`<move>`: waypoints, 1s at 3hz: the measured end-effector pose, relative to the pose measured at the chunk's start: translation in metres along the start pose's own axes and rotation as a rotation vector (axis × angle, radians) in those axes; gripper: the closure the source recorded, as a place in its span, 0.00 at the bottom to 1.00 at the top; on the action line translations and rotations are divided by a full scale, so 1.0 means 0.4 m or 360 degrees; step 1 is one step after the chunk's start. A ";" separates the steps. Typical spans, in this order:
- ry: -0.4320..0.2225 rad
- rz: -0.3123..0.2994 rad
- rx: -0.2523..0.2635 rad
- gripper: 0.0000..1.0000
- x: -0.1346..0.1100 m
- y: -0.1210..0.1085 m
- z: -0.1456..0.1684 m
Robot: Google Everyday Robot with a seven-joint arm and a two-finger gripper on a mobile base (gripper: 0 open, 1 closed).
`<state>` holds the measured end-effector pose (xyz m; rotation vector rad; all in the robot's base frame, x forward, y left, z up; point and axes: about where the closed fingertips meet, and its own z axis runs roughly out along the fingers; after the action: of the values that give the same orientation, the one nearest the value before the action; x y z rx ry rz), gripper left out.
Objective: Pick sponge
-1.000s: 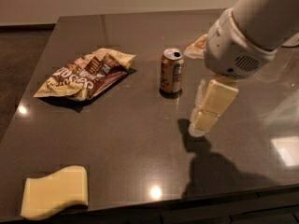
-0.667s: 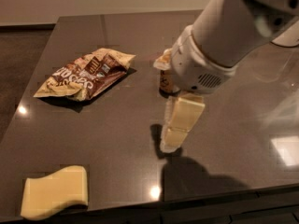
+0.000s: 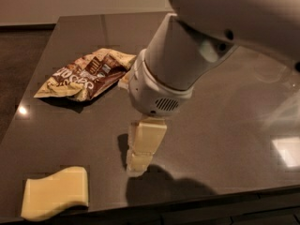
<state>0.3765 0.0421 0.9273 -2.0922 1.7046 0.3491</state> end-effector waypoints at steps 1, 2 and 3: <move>-0.0045 -0.0064 -0.0057 0.00 -0.061 0.043 0.052; -0.0068 -0.0140 -0.0126 0.00 -0.114 0.090 0.114; -0.0093 -0.0196 -0.0175 0.00 -0.153 0.128 0.170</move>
Offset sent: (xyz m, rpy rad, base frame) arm -0.0635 0.0845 -0.0560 0.0171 0.0864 0.1949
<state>0.3180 0.1189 0.8862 -2.2304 1.5466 0.4706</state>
